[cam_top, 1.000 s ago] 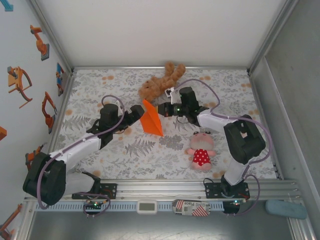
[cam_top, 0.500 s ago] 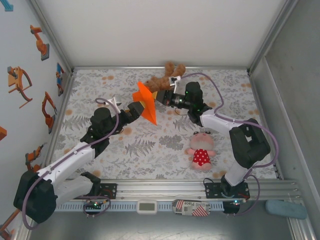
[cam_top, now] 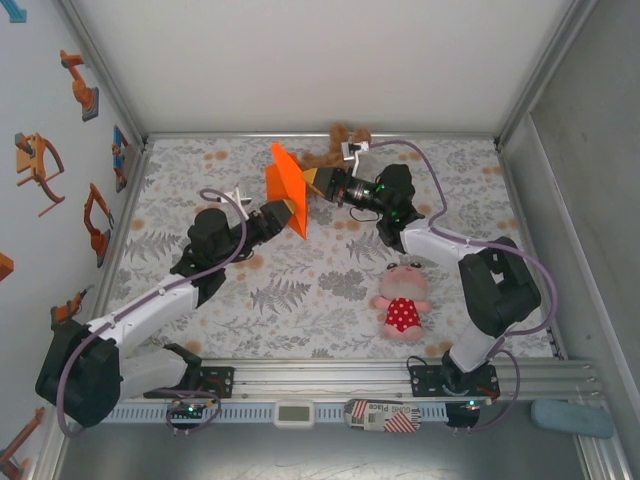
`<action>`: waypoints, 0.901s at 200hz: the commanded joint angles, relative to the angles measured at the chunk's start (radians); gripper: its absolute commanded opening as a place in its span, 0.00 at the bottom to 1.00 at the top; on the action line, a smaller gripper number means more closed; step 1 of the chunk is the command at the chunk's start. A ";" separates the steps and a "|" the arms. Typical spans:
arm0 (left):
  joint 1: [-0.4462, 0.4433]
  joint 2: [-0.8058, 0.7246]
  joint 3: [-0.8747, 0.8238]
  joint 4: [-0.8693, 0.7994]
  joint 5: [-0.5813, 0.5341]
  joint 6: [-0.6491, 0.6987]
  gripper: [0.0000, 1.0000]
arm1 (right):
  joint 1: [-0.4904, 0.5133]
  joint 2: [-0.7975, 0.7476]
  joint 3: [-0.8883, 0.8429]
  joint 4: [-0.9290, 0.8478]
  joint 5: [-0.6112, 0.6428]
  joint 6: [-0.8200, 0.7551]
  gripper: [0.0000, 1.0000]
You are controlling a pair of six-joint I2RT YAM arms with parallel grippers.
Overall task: Fold a paper plane with a square sheet of paper (pick it up from the middle)
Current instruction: Turn over the paper at the center of the table.
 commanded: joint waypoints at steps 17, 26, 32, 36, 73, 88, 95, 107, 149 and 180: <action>-0.005 0.021 0.032 0.146 0.074 0.004 0.60 | -0.004 -0.009 -0.016 0.084 -0.019 0.052 0.00; -0.005 0.024 0.031 0.160 0.080 0.004 0.59 | -0.005 -0.012 -0.017 0.085 -0.019 0.055 0.00; -0.005 0.026 0.033 0.164 0.082 0.003 0.58 | -0.004 -0.012 -0.017 0.086 -0.019 0.058 0.00; -0.005 0.028 0.032 0.166 0.084 0.002 0.57 | -0.004 -0.010 -0.019 0.087 -0.019 0.060 0.00; -0.005 0.052 0.039 0.213 0.102 -0.002 0.53 | -0.004 -0.007 -0.026 0.102 -0.019 0.076 0.00; -0.005 0.070 0.042 0.242 0.115 -0.003 0.50 | -0.004 -0.004 -0.028 0.115 -0.015 0.085 0.00; -0.005 0.078 0.042 0.262 0.120 -0.004 0.49 | -0.006 -0.002 -0.027 0.116 -0.013 0.088 0.00; -0.005 0.089 0.032 0.309 0.126 -0.011 0.47 | -0.007 0.001 -0.028 0.119 -0.011 0.094 0.00; -0.004 0.095 0.013 0.358 0.115 -0.007 0.36 | -0.015 0.008 -0.030 0.122 -0.006 0.101 0.00; -0.002 0.088 0.013 0.343 0.110 0.006 0.27 | -0.016 0.017 -0.034 0.122 -0.004 0.101 0.00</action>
